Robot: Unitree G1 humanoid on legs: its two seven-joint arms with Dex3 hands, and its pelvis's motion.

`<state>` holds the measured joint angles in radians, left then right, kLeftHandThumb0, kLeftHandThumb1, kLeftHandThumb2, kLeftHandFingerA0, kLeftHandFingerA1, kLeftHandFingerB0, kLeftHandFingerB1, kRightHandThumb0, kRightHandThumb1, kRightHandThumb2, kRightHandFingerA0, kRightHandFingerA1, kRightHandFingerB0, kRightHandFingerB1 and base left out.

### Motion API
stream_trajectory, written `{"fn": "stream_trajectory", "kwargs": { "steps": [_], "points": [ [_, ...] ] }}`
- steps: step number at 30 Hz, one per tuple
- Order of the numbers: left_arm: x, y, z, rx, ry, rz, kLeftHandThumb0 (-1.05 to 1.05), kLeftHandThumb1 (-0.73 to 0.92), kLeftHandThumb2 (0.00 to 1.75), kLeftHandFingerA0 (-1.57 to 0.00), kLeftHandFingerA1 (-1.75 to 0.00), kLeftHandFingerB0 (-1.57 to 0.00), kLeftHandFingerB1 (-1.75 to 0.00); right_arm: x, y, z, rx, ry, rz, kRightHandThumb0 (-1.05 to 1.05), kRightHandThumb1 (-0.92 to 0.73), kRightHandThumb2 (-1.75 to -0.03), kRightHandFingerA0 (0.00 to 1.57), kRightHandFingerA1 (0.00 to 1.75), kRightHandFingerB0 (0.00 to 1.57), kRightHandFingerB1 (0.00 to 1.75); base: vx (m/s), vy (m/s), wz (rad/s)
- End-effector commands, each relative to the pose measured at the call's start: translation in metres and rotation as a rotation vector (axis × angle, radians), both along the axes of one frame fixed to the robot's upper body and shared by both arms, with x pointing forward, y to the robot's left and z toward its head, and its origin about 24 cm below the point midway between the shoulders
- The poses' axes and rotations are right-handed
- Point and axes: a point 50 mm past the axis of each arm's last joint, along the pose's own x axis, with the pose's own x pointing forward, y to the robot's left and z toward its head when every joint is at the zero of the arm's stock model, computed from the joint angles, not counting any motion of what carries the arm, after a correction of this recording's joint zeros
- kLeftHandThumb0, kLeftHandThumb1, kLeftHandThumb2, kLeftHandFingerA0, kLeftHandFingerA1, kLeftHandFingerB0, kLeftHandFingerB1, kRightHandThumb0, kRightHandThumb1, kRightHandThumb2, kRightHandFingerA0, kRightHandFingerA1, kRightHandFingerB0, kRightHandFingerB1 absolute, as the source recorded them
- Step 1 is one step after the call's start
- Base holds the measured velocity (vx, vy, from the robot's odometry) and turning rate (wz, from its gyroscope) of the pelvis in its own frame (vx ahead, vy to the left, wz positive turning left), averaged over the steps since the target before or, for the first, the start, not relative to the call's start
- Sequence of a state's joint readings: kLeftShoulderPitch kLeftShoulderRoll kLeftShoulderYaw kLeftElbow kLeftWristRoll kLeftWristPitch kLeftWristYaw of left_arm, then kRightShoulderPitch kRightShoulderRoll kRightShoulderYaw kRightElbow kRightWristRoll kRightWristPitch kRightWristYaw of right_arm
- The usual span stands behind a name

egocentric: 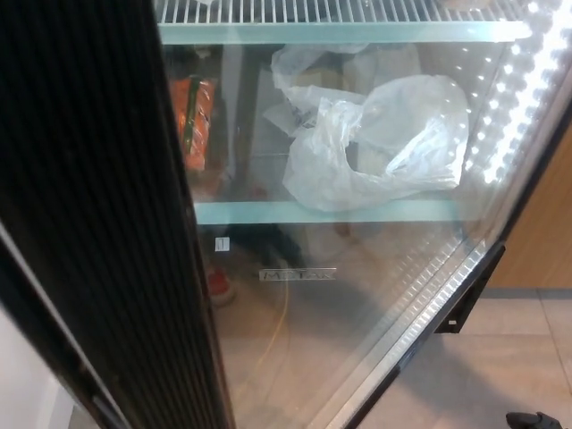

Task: The robot stands in front of a refrigerator with an opened door and closes the door by swing its right hand at the door

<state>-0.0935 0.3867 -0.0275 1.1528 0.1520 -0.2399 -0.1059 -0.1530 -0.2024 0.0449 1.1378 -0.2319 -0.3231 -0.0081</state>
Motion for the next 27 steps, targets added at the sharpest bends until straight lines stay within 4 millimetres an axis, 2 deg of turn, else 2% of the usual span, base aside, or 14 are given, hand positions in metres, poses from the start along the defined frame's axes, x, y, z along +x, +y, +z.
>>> {"fn": "stream_trajectory", "kwargs": {
  "steps": [1, 4, 5, 6, 7, 8, 9, 10, 14, 16, 20, 21, 23, 27],
  "points": [
    [0.001, 0.006, 0.007, 0.005, -0.036, -0.07, -0.55, 0.92, 0.72, -0.3, -0.36, -0.21, -0.33, -0.002, -0.007, 0.011, -0.009, -0.185, -0.034, -0.9, -0.75, -0.84, 0.2, 0.37, 0.21, 0.36, 0.0, 0.0, 0.0],
    [0.002, 0.006, 0.007, 0.007, -0.041, -0.075, -0.55, 0.92, 0.72, -0.3, -0.36, -0.21, -0.33, -0.002, -0.006, 0.012, -0.011, -0.22, -0.055, -0.9, -0.75, -0.84, 0.2, 0.37, 0.21, 0.36, 0.0, 0.0, 0.0],
    [-0.001, 0.008, 0.007, 0.013, -0.031, -0.072, -0.56, 0.92, 0.73, -0.29, -0.36, -0.19, -0.32, -0.001, 0.002, 0.022, -0.042, -0.386, -0.086, -0.83, -0.77, -1.11, 0.08, 0.4, 0.09, 0.38, 0.0, 0.0, 0.0],
    [-0.004, 0.01, 0.007, 0.02, -0.018, -0.07, -0.56, 0.92, 0.73, -0.29, -0.36, -0.19, -0.32, -0.002, 0.011, 0.036, -0.059, -0.594, -0.14, -0.83, -0.77, -1.11, 0.08, 0.4, 0.09, 0.38, 0.0, 0.0, 0.0],
    [-0.006, 0.01, 0.006, 0.019, -0.016, -0.073, -0.56, 0.92, 0.73, -0.29, -0.36, -0.2, -0.33, -0.003, 0.018, 0.049, -0.043, -0.734, -0.139, -0.78, -0.92, -0.73, 0.06, 0.21, 0.09, 0.23, 0.0, 0.0, 0.0],
    [-0.006, 0.01, 0.006, 0.016, -0.019, -0.072, -0.56, 0.92, 0.73, -0.29, -0.36, -0.2, -0.33, -0.003, 0.023, 0.057, -0.022, -0.809, -0.128, -0.83, -0.8, -1.12, 0.05, 0.2, 0.11, 0.26, 0.0, 0.0, 0.0],
    [-0.006, 0.01, 0.006, 0.014, -0.022, -0.068, -0.56, 0.92, 0.73, -0.29, -0.36, -0.2, -0.33, -0.002, 0.026, 0.063, -0.005, -0.852, -0.121, -0.83, -0.8, -1.12, 0.05, 0.2, 0.11, 0.26, 0.0, 0.0, 0.0],
    [-0.005, 0.01, 0.006, 0.017, -0.021, -0.068, -0.57, 0.92, 0.73, -0.29, -0.36, -0.19, -0.33, 0.0, 0.036, 0.079, 0.017, -0.966, -0.073, -0.74, -0.74, -1.1, 0.0, 0.22, 0.03, 0.25, 0.0, 0.0, 0.0],
    [0.001, 0.011, 0.009, 0.023, -0.013, -0.059, -0.56, 0.92, 0.73, -0.26, -0.35, -0.18, -0.32, 0.0, 0.071, 0.145, 0.048, -1.333, 0.148, -0.81, -0.78, -1.12, 0.0, 0.15, 0.02, 0.19, 0.0, 0.0, 0.0],
    [0.001, 0.011, 0.009, 0.015, -0.022, -0.059, -0.55, 0.92, 0.72, -0.28, -0.36, -0.2, -0.33, -0.006, 0.084, 0.167, 0.039, -1.443, 0.224, -0.8, -0.79, -1.12, 0.0, 0.16, 0.02, 0.19, 0.0, 0.0, 0.0],
    [0.0, 0.011, 0.008, 0.0, -0.032, -0.052, -0.55, 0.92, 0.72, -0.28, -0.36, -0.2, -0.33, -0.011, 0.09, 0.177, 0.017, -1.495, 0.258, -0.8, -0.79, -1.12, 0.0, 0.16, 0.02, 0.19, 0.0, 0.0, 0.0],
    [-0.001, 0.011, 0.008, 0.008, -0.028, -0.055, -0.58, 0.92, 0.74, -0.3, -0.36, -0.21, -0.33, -0.016, 0.102, 0.192, 0.038, -1.561, 0.301, -0.89, -0.79, -1.11, 0.05, 0.1, 0.07, 0.15, 0.0, 0.0, 0.0],
    [-0.005, 0.012, 0.008, 0.033, -0.015, -0.074, -0.57, 0.92, 0.75, -0.28, -0.36, -0.19, -0.33, -0.033, 0.128, 0.227, 0.093, -1.7, 0.401, -0.86, -0.73, -1.07, 0.07, 0.12, 0.08, 0.19, 0.0, 0.0, 0.0],
    [-0.005, 0.012, 0.008, 0.034, -0.014, -0.075, -0.57, 0.92, 0.75, -0.28, -0.36, -0.19, -0.33, -0.034, 0.13, 0.229, 0.093, -1.702, 0.402, -0.86, -0.73, -1.07, 0.07, 0.12, 0.08, 0.19, 0.0, 0.0, 0.0]
  ]
}}
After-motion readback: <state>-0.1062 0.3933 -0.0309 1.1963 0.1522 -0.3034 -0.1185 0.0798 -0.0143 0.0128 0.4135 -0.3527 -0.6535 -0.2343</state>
